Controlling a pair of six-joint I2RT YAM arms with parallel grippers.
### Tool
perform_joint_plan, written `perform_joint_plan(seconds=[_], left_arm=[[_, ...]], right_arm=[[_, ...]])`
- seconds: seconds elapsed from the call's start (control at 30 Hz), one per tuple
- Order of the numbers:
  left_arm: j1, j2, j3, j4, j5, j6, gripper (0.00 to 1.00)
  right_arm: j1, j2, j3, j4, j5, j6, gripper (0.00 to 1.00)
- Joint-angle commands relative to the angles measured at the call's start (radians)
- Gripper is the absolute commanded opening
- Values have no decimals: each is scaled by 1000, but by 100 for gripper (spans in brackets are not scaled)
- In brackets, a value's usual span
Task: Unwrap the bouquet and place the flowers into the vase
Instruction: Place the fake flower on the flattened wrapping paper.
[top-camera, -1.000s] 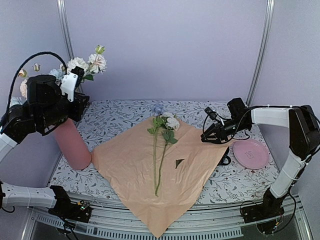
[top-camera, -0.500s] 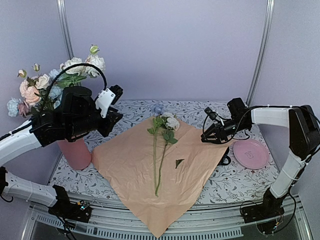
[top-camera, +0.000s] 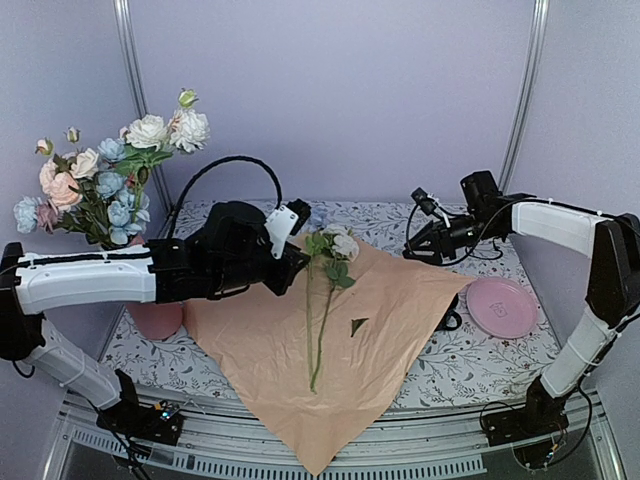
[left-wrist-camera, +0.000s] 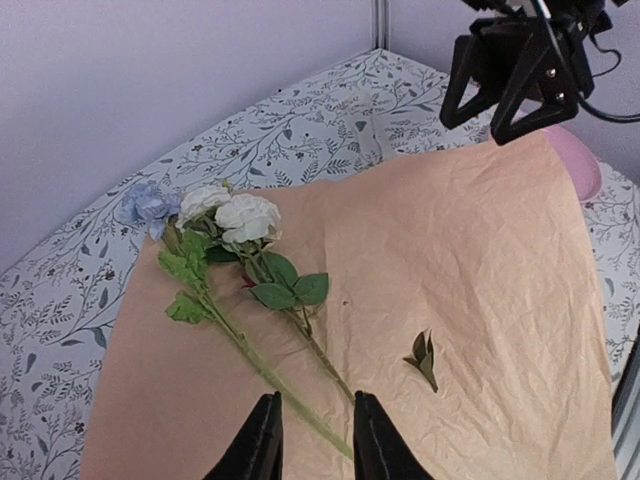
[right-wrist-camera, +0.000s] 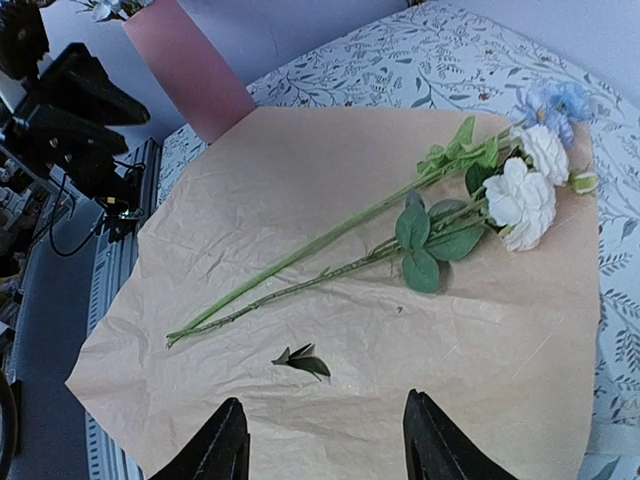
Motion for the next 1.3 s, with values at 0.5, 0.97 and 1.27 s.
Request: perform_joint_plan(seconds=[0.5,0.97,1.27], left_arm=[[-5,501,252,70,44,-469,30],[52,706,510,-218,131,-459,36],[67,743,567,-283,135,-503,36]], right_arm=[[0,-130,-168,311,150,178,54],[-30,-118,-195,312,91,105,55],[-30,-111,-190,293,56,92,55]])
